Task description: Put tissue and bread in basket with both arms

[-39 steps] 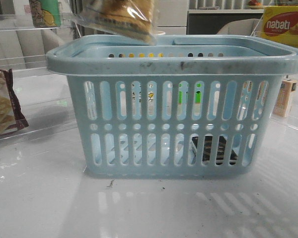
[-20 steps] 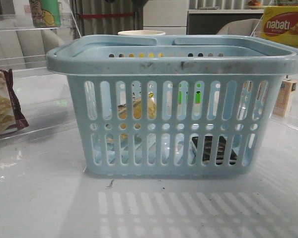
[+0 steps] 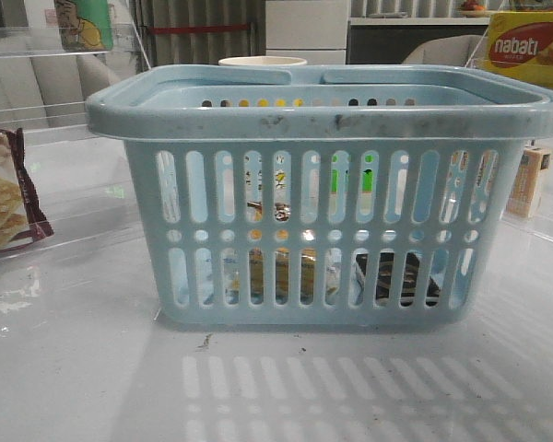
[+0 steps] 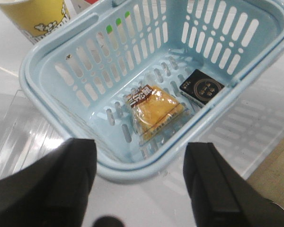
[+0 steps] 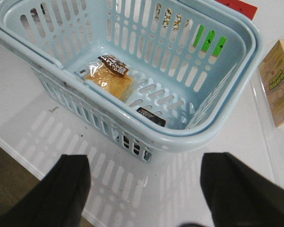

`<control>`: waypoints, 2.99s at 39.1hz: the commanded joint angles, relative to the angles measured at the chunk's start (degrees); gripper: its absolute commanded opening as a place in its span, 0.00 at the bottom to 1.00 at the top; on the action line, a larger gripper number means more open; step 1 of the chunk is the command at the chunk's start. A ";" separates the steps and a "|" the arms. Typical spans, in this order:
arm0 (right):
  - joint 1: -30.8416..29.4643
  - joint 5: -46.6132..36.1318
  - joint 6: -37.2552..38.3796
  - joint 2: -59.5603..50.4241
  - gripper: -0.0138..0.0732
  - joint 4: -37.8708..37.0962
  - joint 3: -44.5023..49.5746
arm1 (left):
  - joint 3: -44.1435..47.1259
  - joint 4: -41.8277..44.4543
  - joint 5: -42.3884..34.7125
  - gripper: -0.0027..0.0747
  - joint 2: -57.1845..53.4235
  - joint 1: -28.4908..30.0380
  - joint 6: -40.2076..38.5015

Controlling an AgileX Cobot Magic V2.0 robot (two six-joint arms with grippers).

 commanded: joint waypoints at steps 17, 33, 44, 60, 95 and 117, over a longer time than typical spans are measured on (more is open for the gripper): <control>-2.47 3.74 2.93 -8.50 0.78 -0.89 2.84 | 18.48 9.50 -3.43 0.62 -25.44 -0.17 -12.85; -2.67 3.95 4.17 -11.80 0.40 -0.98 6.08 | 20.34 9.50 -3.55 0.37 -25.89 -0.17 -12.85; -2.67 3.77 4.17 -11.80 0.22 -0.98 6.08 | 20.34 9.50 -3.55 0.15 -25.89 -0.17 -12.85; -2.67 4.93 4.17 -11.80 0.22 -0.98 6.08 | 20.34 9.50 -3.44 0.15 -25.89 -0.17 -12.85; -2.67 4.93 4.17 -11.80 0.22 -0.98 6.08 | 42.33 6.67 -31.17 0.15 -47.41 30.19 -12.54; -2.67 4.93 4.17 -11.80 0.22 -0.98 6.08 | 66.46 3.11 -48.69 0.15 -65.04 37.79 -12.85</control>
